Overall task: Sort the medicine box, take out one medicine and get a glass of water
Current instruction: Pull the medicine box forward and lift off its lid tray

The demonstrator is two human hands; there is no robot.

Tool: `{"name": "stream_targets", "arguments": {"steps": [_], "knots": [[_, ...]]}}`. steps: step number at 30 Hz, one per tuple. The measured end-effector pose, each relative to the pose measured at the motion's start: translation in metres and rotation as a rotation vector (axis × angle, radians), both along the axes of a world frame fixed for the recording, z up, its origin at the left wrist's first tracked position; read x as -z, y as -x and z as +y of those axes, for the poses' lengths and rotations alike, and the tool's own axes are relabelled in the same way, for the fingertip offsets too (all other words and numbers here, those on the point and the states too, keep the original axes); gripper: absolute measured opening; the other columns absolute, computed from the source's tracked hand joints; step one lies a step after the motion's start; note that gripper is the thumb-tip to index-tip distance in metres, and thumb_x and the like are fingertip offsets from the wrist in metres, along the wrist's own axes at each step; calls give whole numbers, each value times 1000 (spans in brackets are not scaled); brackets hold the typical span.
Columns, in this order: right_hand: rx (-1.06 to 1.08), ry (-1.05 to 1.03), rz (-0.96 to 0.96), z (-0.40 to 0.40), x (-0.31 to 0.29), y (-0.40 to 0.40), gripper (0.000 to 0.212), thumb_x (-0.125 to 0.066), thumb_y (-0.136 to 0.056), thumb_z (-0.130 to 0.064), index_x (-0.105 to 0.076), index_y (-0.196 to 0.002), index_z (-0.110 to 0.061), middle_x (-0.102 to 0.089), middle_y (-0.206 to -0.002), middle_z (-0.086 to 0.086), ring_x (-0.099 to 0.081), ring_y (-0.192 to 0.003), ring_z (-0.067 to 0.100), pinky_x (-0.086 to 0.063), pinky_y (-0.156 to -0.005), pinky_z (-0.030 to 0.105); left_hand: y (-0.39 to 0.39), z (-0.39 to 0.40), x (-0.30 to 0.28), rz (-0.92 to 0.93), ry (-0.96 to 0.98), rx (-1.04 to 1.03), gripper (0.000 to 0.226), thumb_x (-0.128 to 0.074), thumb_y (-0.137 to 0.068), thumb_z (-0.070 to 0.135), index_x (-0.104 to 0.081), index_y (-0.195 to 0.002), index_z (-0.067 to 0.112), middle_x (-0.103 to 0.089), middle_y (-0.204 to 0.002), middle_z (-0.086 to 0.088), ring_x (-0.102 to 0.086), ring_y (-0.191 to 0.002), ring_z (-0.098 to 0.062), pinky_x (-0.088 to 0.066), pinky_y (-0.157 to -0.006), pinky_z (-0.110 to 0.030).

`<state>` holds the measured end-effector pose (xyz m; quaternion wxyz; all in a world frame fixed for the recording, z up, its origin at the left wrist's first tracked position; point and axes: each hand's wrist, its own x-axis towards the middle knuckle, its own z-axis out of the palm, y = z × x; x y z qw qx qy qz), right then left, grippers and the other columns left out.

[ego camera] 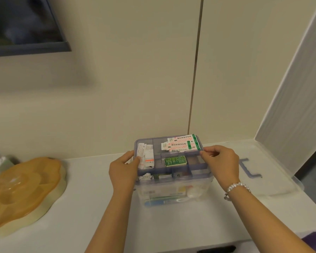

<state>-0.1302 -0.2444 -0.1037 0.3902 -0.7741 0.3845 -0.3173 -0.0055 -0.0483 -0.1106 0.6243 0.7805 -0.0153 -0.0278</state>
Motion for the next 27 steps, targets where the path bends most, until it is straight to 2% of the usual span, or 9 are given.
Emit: {"name": "stream_targets", "arguments": {"steps": [3,6,8,10,14,19,23,26,27], "knots": [[-2,-92,-81,0,-6,3,28,-67,-80,-21,-68,-107,-12,-67,-75,-4,-56,-64,3,-45,-61,17,2,1,-8,16,143,5,27,-65,-82,16,-69,-109,18,-69,-109,2,-65,-94,-16,-56,-84,-36],[-68,-199,-132,-5,-15,12,21,-65,-82,-22,-71,-102,-17,-68,-78,-7,-59,-65,7,-49,-54,20,4,2,-17,52,285,52,30,-68,-80,16,-68,-109,19,-69,-101,9,-66,-88,-2,-57,-75,-22],[-105,-237,-117,-12,-21,22,12,-66,-81,-23,-71,-91,-20,-69,-73,-6,-58,-57,8,-44,-42,16,6,2,-22,50,292,87,30,-69,-79,17,-68,-109,21,-69,-99,10,-66,-88,-3,-57,-75,-24],[-135,-247,-65,-19,-25,34,8,-66,-80,-23,-70,-84,-17,-69,-70,0,-57,-51,10,-42,-37,15,11,0,-26,32,284,138,31,-68,-80,19,-67,-111,21,-69,-98,13,-67,-87,-2,-58,-76,-26],[-116,-281,-10,-35,-32,61,8,-66,-78,-18,-70,-74,-12,-69,-64,2,-57,-50,13,-45,-39,17,27,-13,-32,-24,268,282,32,-65,-83,17,-64,-115,21,-67,-99,16,-65,-82,11,-54,-65,-10],[38,-367,-54,-60,-33,104,12,-65,-79,-16,-70,-72,-8,-68,-67,6,-58,-57,17,-48,-44,23,54,-44,-33,-61,191,496,38,-58,-87,17,-55,-124,28,-63,-104,20,-60,-85,19,-47,-64,-2],[184,-411,-99,-78,-26,130,13,-66,-79,-16,-67,-69,-9,-69,-67,8,-62,-56,19,-49,-46,25,74,-70,-26,-114,74,563,38,-59,-87,15,-57,-124,22,-64,-111,11,-62,-97,4,-45,-71,-2],[274,-426,-130,-88,-16,139,14,-66,-79,-15,-66,-66,-9,-69,-68,9,-64,-54,22,-56,-57,32,83,-83,-18,-204,-124,520,38,-59,-87,22,-56,-125,20,-63,-118,5,-58,-100,-8,-44,-88,-19],[300,-424,-127,-90,-11,140,15,-65,-80,-15,-65,-65,-10,-68,-66,9,-63,-53,22,-57,-60,34,84,-86,-15,-215,-166,502,37,-59,-87,24,-57,-123,21,-63,-119,3,-57,-99,-10,-43,-89,-23]]}}
